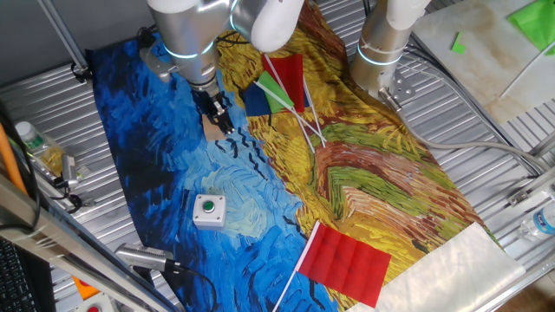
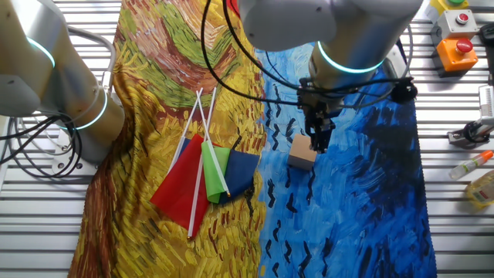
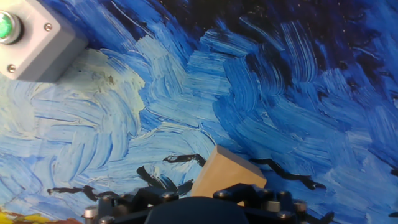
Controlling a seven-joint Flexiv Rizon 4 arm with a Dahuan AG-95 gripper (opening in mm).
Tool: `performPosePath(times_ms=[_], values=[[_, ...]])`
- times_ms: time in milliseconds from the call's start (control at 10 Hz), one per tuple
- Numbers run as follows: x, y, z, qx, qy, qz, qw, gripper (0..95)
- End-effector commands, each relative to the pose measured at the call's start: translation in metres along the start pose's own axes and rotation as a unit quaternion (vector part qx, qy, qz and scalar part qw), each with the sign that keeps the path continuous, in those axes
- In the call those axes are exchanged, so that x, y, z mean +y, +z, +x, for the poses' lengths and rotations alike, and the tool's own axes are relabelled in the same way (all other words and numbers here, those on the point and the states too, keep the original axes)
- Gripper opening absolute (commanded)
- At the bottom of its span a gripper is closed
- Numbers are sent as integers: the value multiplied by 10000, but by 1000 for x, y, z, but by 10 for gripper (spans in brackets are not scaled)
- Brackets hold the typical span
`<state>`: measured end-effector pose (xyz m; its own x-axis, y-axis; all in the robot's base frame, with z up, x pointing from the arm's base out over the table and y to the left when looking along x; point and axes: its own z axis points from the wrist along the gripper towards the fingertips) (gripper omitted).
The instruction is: Pick up the small block on the left and move it to the right
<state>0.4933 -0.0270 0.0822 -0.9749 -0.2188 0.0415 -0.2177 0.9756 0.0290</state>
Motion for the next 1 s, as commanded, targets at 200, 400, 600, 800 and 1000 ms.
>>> performPosePath(times_ms=[200, 400, 600, 800, 1000], values=[[-2, 6, 1, -78, -5, 30, 10000, 760], [-2, 7, 1, -101, -12, 31, 9999, 760], [-1, 7, 3, -115, 9, 40, 9999, 760], [-2, 8, 3, -138, 17, 47, 9999, 760], [-3, 12, 3, -144, 26, 75, 9999, 760]])
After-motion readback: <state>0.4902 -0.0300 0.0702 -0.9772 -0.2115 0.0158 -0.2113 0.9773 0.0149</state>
